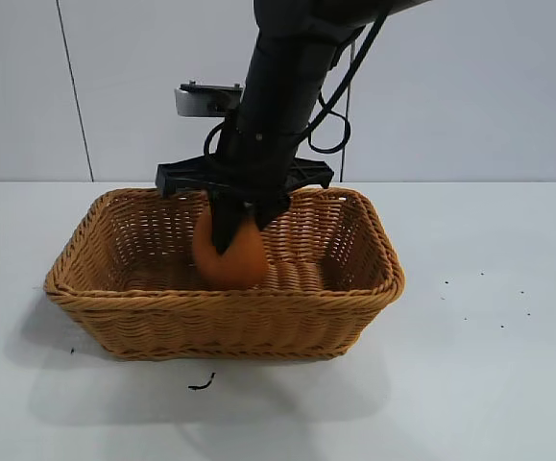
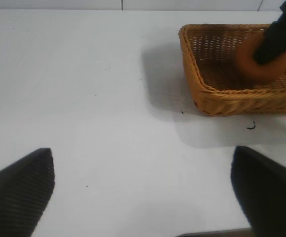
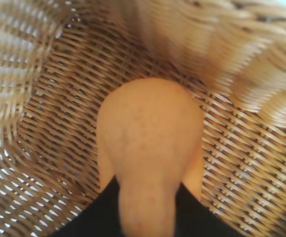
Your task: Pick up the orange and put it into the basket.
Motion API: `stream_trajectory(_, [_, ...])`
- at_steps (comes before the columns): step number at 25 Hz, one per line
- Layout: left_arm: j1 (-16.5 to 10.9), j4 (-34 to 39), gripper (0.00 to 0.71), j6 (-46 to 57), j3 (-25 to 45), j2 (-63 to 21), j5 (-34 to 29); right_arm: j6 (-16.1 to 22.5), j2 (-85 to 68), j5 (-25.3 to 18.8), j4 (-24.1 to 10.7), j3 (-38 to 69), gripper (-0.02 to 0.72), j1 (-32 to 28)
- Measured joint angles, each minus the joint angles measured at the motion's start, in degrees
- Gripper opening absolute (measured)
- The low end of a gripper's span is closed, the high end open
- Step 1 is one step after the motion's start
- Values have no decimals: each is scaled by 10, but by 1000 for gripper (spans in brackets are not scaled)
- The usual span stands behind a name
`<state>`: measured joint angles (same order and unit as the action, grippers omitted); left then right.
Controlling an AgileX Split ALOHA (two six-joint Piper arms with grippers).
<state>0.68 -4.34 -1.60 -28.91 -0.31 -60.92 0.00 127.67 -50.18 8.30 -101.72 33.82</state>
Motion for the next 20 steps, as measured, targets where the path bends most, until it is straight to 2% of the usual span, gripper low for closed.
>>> stream_trajectory(1, [0,0,697,0,0,0,0,0,-5,0,0,0,456,0])
stream_trajectory(3, [0,0,697,0,0,0,0,0,-16,-1,-1,-4,594,0])
stream_trajectory(4, [0,0,697,0,0,0,0,0,-20,-6,-2,-9,629,0])
stream_trajectory(7, [0,0,697,0,0,0,0,0,-32,-44,-18,-50,667,0])
stream_trajectory(13, [0,0,697,0,0,0,-1,19,-41,-131,-92,-152,674,-16])
stream_trajectory(20, [0,0,697,0,0,0,-1,23,-42,-187,-107,-169,674,-130])
